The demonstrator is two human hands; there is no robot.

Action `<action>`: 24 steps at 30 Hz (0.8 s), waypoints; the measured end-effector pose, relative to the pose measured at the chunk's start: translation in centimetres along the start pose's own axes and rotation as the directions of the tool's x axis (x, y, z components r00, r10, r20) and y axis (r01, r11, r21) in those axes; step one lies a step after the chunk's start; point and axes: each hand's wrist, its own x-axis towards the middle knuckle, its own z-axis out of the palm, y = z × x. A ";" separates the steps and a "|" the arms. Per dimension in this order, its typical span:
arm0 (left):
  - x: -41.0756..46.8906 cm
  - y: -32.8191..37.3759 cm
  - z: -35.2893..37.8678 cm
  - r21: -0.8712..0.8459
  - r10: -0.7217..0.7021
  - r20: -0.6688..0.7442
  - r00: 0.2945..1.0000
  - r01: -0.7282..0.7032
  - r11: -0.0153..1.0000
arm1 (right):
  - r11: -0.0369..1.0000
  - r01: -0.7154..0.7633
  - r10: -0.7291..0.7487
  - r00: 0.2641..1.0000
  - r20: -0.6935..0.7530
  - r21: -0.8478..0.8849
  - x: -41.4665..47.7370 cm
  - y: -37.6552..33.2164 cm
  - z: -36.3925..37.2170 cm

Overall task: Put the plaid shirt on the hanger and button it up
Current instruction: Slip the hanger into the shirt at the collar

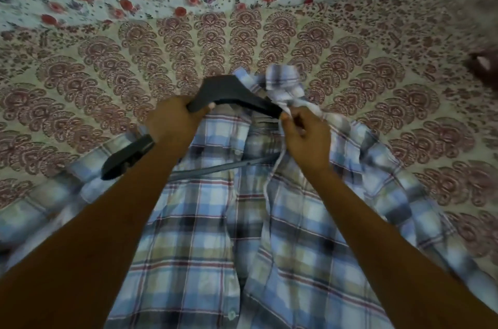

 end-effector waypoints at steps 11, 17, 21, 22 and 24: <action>2.3 10.6 6.3 0.018 0.191 0.131 0.973 -0.195 0.981 | 0.991 0.090 -0.080 0.992 0.096 -0.102 1.4 1.8 -1.9; 2.8 11.1 5.3 -0.053 0.306 0.172 0.936 -0.302 0.952 | 0.911 0.062 -0.073 0.997 -0.011 -0.408 4.9 2.6 -2.9; 0.7 10.3 4.3 -0.124 0.398 0.113 0.910 -0.385 0.915 | 0.882 -0.003 0.085 0.985 0.153 -0.471 7.5 3.6 -2.9; -0.3 9.7 4.3 -0.140 0.406 -0.002 0.914 -0.403 0.905 | 0.893 -0.002 0.079 0.985 0.153 -0.450 7.7 3.8 -3.1; -2.7 7.7 4.3 -0.128 0.370 -0.316 0.874 -0.426 0.896 | 0.906 -0.012 0.070 0.990 0.121 -0.423 7.4 4.5 -3.4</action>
